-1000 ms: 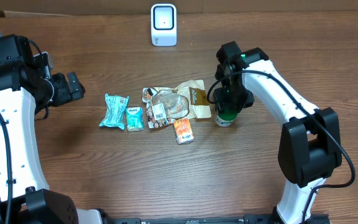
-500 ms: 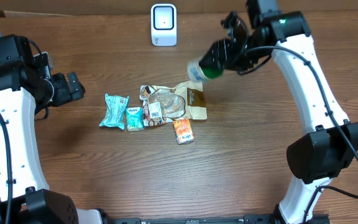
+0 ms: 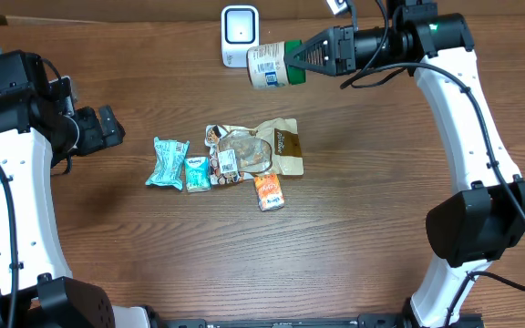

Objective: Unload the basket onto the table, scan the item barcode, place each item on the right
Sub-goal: 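Raise the tub to the scanner with the right gripper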

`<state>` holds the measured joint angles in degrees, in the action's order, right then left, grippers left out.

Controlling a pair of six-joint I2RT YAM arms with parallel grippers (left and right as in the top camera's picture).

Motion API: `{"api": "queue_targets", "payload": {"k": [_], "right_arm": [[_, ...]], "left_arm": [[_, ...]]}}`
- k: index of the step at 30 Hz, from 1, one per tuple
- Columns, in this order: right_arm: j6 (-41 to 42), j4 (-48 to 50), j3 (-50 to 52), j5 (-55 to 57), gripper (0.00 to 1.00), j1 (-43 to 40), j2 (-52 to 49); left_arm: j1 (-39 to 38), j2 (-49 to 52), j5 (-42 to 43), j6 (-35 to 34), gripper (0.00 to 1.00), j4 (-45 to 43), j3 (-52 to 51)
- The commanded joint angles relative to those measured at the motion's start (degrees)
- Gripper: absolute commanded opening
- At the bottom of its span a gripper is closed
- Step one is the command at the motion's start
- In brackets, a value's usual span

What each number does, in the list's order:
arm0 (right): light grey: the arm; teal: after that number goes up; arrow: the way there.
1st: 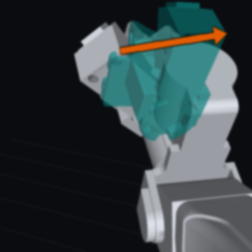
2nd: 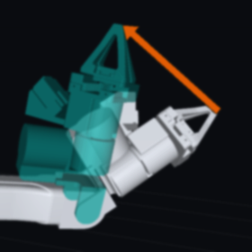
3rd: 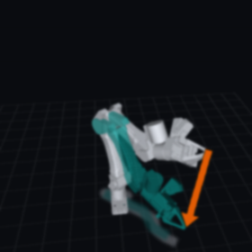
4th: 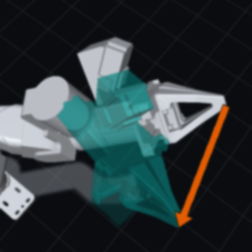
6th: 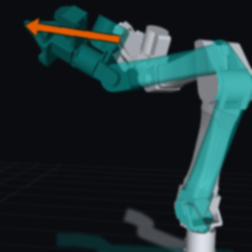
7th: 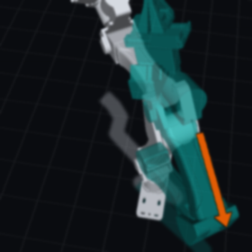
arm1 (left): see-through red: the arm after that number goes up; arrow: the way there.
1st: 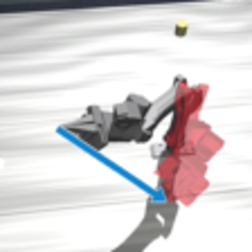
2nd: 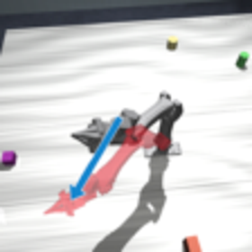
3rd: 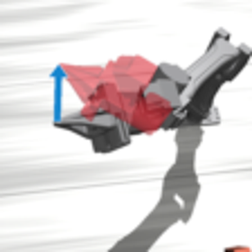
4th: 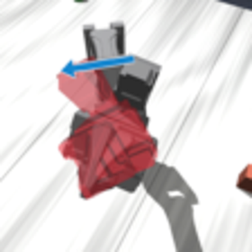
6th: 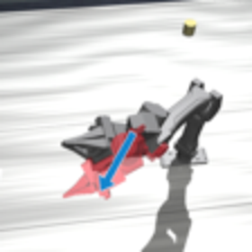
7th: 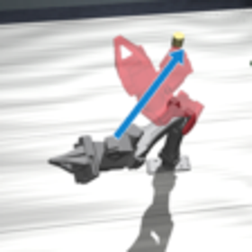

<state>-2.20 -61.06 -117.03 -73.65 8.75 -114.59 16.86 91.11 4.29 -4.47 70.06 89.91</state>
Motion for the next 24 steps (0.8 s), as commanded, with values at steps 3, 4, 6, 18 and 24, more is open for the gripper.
{"api": "queue_targets", "payload": {"k": [3,4,6,18,24], "right_arm": [[3.0,0.3,-2.0,11.3,0.22,1.0,1.7],[4.0,0.5,-2.0,15.3,0.22,1.6,1.7],[6.9,1.5,-2.0,25.1,0.22,3.0,1.7],[13.4,18.2,-3.5,70.0,0.19,11.9,1.6],[-2.1,35.3,-3.2,91.2,0.20,18.6,-4.7]], "left_arm": [[-0.4,-0.5,0.2,0.2,1.00,-0.1,-0.1],[-0.4,-0.5,0.2,0.2,1.00,-0.1,-0.1],[-0.4,-0.5,0.2,0.2,1.00,-0.1,-0.1],[-0.4,-0.5,0.2,0.2,1.00,-0.1,-0.1],[-0.4,-0.5,0.2,0.2,1.00,0.0,-0.1]]}}
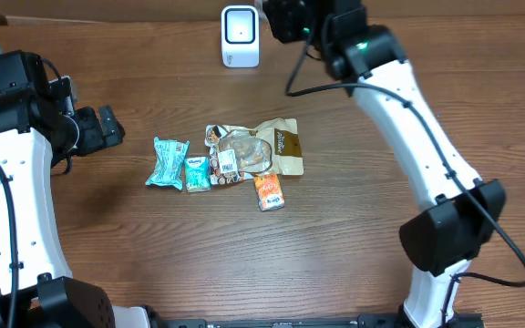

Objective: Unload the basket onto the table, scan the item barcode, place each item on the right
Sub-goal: 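Raise the tub to the scanner with the right gripper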

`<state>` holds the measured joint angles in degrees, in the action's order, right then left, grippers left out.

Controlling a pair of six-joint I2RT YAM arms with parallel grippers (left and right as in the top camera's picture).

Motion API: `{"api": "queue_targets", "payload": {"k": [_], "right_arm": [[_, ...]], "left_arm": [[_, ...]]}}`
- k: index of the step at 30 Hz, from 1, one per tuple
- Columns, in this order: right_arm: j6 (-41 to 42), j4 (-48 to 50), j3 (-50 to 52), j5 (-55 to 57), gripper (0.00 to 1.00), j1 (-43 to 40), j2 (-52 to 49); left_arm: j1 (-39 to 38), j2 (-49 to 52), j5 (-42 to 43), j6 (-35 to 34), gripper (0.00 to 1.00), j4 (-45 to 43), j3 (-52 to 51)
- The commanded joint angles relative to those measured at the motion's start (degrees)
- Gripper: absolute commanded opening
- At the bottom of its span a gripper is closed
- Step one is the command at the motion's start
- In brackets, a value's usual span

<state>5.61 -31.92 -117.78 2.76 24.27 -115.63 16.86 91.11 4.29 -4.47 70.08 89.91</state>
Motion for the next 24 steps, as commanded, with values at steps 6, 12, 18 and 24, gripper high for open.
{"api": "queue_targets", "payload": {"k": [6,12,18,24], "right_arm": [[-24.5,23.1,-2.5,19.3,0.19,4.2,-13.6],[-38.3,36.6,-2.5,18.9,0.19,4.2,-21.0],[-50.1,41.7,-2.5,15.6,0.20,4.2,-25.6],[-60.1,42.2,-2.5,13.4,0.20,4.3,-28.2]], "left_arm": [[-0.4,-0.5,0.2,0.2,1.00,-0.1,-0.1],[-0.4,-0.5,0.2,0.2,0.99,-0.1,-0.1],[-0.4,-0.5,0.2,0.2,0.99,-0.1,-0.1],[-0.4,-0.5,0.2,0.2,1.00,-0.1,-0.1]]}}
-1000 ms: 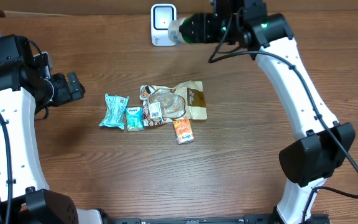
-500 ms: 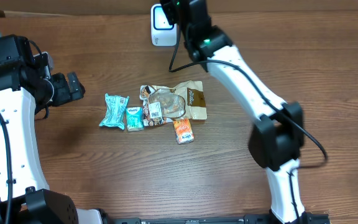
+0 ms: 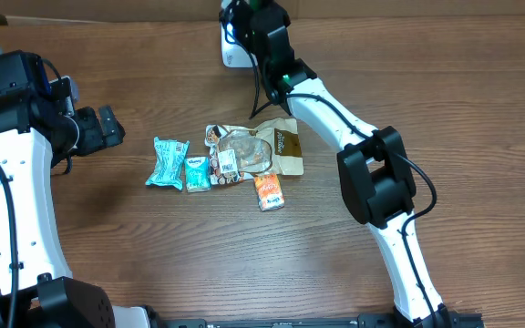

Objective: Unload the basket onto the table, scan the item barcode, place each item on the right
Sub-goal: 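Raise the tub to the scanner with the right gripper, then carry the tub to the right and set it down, open gripper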

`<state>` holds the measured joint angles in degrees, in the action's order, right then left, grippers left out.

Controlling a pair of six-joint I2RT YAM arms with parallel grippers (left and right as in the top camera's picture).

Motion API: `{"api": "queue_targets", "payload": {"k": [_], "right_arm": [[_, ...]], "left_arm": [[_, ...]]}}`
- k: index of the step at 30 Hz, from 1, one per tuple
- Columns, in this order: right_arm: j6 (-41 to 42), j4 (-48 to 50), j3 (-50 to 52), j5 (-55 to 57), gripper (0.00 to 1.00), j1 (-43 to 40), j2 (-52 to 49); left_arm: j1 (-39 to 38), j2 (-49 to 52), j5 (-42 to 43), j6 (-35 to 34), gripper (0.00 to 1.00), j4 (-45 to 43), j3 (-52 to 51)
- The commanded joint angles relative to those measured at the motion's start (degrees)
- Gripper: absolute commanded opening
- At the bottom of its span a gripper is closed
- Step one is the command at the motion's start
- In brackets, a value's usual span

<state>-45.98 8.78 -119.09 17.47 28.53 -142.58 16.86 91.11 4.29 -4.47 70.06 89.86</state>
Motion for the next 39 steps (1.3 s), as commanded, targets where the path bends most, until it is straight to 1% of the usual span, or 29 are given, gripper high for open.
{"api": "queue_targets", "payload": {"k": [1,2,4,13,21,23,25,29,31,33,35,37,38,39], "right_arm": [[-10.4,1.9,-1.1,-1.2,0.20,0.1,-1.5],[-12.7,2.0,-1.2,-1.3,0.20,0.2,-1.9],[-14.4,2.8,-1.1,-1.0,0.20,0.2,-2.2],[-14.4,3.6,-1.2,-0.8,0.20,0.8,-2.2],[-14.2,6.6,-1.2,-0.6,0.19,2.2,-1.5],[-9.3,6.4,-1.2,-0.7,0.19,2.6,0.7],[-2.7,5.0,-1.2,-0.9,0.19,2.9,3.5],[11.3,-3.3,-1.2,-4.1,0.19,3.3,10.7],[21.7,-8.8,-1.2,-5.3,0.19,3.3,14.6],[34.3,-16.3,-1.2,-7.4,0.19,3.2,19.1],[42.9,-23.5,-1.2,-9.3,0.19,2.7,22.6],[49.7,-31.6,-1.2,-10.8,0.19,2.0,25.9],[51.4,-36.3,-1.2,-11.0,0.20,1.6,27.3],[52.0,-41.6,-1.2,-11.0,0.24,1.2,28.8]], "left_arm": [[-0.4,-0.5,0.2,0.2,1.00,-0.1,0.0],[-0.4,-0.5,0.2,0.2,1.00,-0.1,0.0],[-0.4,-0.5,0.2,0.2,1.00,0.0,0.0],[-0.4,-0.5,0.2,0.2,1.00,-0.1,0.0],[-0.4,-0.5,0.2,0.2,1.00,-0.1,0.0],[-0.4,-0.5,0.2,0.2,1.00,-0.1,0.0],[-0.4,-0.5,0.2,0.2,1.00,-0.1,0.0],[-0.4,-0.5,0.2,0.2,1.00,-0.1,0.0],[-0.4,-0.5,0.2,0.2,1.00,0.0,0.0],[-0.5,-0.5,0.2,0.2,1.00,-0.1,0.0],[-0.5,-0.5,0.2,0.2,1.00,-0.1,0.0],[-0.5,-0.5,0.2,0.2,0.99,0.0,0.0],[-0.5,-0.5,0.2,0.2,1.00,0.0,0.0],[-0.5,-0.5,0.2,0.2,1.00,0.0,0.0]]}}
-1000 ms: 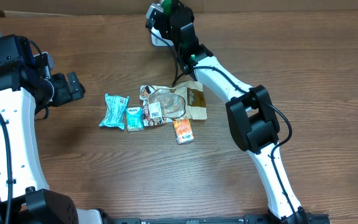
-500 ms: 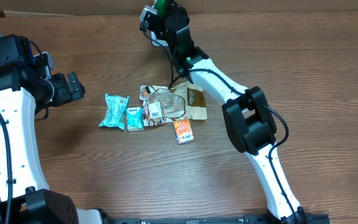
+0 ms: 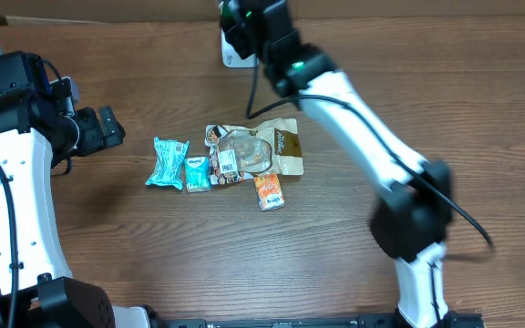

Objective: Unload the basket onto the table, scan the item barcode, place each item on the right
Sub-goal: 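Carry the tub to the right and set it down, open gripper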

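Note:
The white barcode scanner (image 3: pixel 230 58) stands at the table's far edge, and only its lower left corner shows. My right arm reaches across the table, with its wrist and right gripper (image 3: pixel 241 22) directly over the scanner. The fingers are hidden under the wrist, and no held item shows. My left gripper (image 3: pixel 109 127) hovers at the left side of the table, away from the items, with nothing seen in it.
A cluster of packets lies mid-table: a teal packet (image 3: pixel 167 162), a small teal pack (image 3: pixel 197 173), a brown pouch (image 3: pixel 261 148) and an orange packet (image 3: pixel 269 191). A cardboard wall (image 3: pixel 108 9) runs along the far edge.
The right arm's base and elbow have swung to the right, while its wrist stays over the scanner. The left arm and the packets have not moved.
My right gripper first held a white bottle with a green cap sideways, just right of the scanner. Then it was closer to the scanner, with the bottle out of sight. Since then the wrist has covered the scanner. The left arm never moved.

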`<state>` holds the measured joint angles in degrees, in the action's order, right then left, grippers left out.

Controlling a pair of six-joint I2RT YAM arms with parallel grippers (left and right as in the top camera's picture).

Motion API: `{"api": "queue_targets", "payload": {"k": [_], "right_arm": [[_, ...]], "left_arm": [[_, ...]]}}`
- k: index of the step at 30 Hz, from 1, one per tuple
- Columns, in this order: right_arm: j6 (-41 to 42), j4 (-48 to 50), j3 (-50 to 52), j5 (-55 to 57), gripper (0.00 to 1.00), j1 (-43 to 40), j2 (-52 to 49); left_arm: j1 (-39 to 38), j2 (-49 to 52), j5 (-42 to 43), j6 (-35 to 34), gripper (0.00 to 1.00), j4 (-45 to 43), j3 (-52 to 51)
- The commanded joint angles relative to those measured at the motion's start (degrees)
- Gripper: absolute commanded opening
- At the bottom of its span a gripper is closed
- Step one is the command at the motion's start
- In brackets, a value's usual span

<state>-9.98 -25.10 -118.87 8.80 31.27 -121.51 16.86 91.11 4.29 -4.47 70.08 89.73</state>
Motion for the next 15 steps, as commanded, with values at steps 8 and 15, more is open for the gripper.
{"api": "queue_targets", "payload": {"k": [8,15], "right_arm": [[16.0,-40.6,-0.9,-1.1,0.14,-5.0,10.1],[22.1,-55.5,5.0,2.3,0.14,-11.8,8.4]], "left_arm": [[-0.5,-0.5,0.2,0.2,1.00,-0.1,0.1],[-0.5,-0.5,0.2,0.2,1.00,-0.1,0.1]]}}
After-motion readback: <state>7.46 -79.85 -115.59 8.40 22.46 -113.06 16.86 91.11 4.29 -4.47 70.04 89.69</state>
